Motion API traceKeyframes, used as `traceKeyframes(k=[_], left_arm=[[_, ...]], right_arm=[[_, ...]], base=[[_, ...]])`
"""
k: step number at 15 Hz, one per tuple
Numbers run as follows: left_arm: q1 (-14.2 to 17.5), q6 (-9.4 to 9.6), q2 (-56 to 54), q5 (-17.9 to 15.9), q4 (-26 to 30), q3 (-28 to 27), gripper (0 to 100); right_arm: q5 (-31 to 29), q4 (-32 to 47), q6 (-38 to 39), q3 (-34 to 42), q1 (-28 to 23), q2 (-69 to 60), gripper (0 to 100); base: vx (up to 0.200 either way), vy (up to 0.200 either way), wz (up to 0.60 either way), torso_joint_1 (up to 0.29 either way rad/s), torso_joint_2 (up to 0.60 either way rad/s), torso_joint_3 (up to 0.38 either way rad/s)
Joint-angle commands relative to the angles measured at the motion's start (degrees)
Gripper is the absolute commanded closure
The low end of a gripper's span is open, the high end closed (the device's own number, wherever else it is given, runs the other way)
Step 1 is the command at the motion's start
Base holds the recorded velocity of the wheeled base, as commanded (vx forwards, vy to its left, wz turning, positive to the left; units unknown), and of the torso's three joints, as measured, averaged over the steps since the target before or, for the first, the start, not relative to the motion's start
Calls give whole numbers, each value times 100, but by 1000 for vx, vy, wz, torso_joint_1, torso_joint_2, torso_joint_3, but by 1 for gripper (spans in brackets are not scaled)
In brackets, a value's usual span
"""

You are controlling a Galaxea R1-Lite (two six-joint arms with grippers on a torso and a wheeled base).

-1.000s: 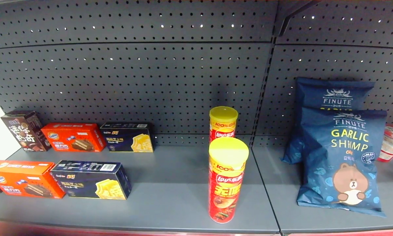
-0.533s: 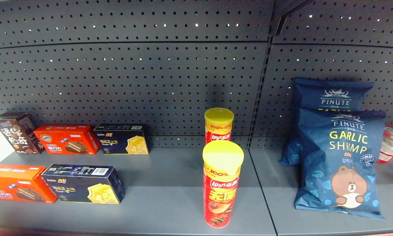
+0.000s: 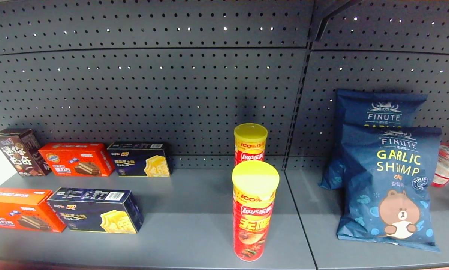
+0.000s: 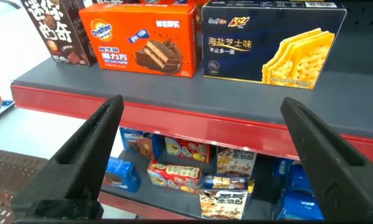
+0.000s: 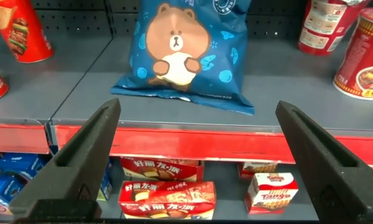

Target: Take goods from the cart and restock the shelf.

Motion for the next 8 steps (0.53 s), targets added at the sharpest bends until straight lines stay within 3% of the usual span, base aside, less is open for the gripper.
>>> traceKeyframes(k=[1,8], left_arm=[[3,-7,0,0,0,0,0],[3,-7,0,0,0,0,0]], right_arm=[[8,-6,-2,0,1,7,0],[26,-6,16,0,1,7,0]], base=[[0,0,0,0,0,0],[0,0,0,0,0,0]])
